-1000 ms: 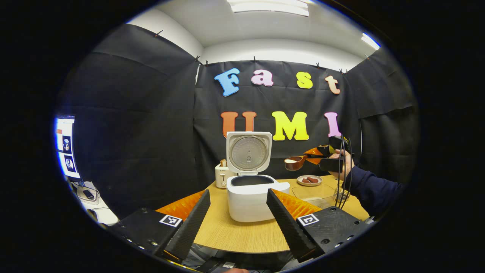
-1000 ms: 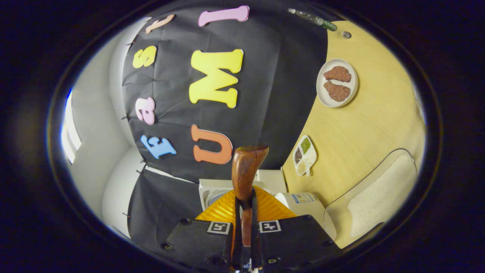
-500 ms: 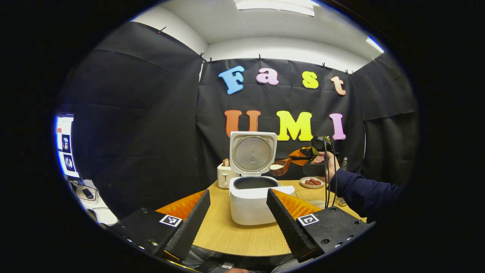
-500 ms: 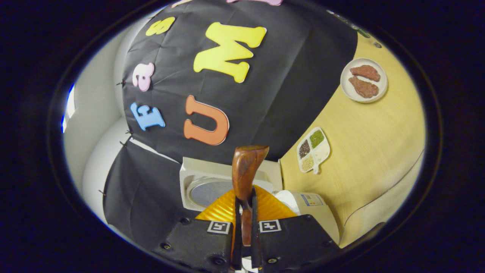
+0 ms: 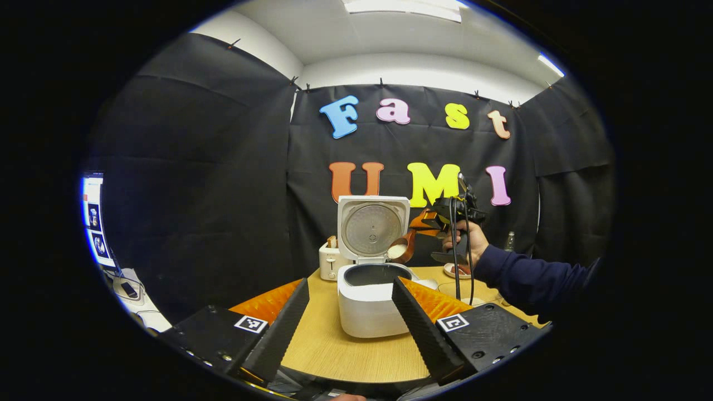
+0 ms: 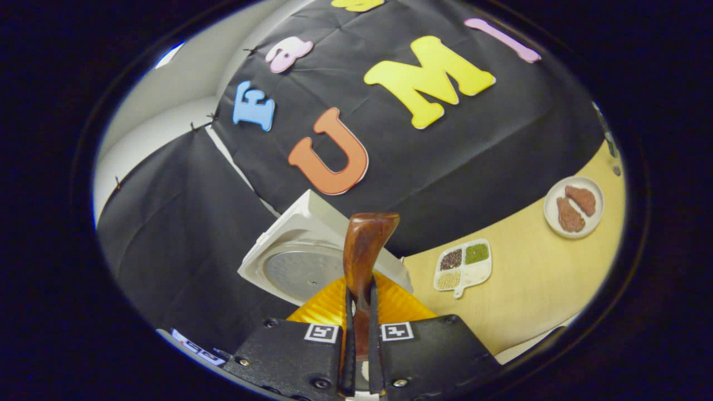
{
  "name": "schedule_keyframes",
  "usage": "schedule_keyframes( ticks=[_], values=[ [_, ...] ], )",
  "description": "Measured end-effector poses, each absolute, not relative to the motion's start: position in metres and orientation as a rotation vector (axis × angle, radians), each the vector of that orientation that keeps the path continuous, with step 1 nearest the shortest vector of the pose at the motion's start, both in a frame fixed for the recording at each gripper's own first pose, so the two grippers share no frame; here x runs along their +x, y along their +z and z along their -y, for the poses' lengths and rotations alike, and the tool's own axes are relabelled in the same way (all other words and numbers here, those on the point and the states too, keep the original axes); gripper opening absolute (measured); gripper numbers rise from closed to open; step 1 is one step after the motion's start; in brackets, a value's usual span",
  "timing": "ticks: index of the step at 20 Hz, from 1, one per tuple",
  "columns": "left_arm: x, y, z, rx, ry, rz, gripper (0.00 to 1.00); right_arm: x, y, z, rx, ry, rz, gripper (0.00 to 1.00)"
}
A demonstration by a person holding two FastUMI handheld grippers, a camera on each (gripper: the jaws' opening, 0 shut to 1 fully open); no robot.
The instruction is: Close the left gripper, press the button to open the rice cooker; take a wooden spoon from the chopstick holder with the right hand, scoop a spoonful of rice and pour it into the rice cooker, then put the wooden spoon back into the chopstick holder.
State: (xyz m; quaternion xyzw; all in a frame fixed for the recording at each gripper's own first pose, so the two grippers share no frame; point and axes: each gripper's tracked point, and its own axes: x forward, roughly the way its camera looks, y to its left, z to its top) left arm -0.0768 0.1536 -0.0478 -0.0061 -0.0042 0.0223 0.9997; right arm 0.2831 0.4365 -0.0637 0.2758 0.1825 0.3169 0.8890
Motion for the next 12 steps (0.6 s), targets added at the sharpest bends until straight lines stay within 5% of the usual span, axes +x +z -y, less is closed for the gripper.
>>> schedule_keyframes(
  ticks=[12],
  values=[
    [-0.068, -0.04, -0.156, 0.004, 0.052, 0.011, 0.95, 0.251, -0.037, -0.474, -0.047, 0.743, -0.09, 0.14]
  ],
)
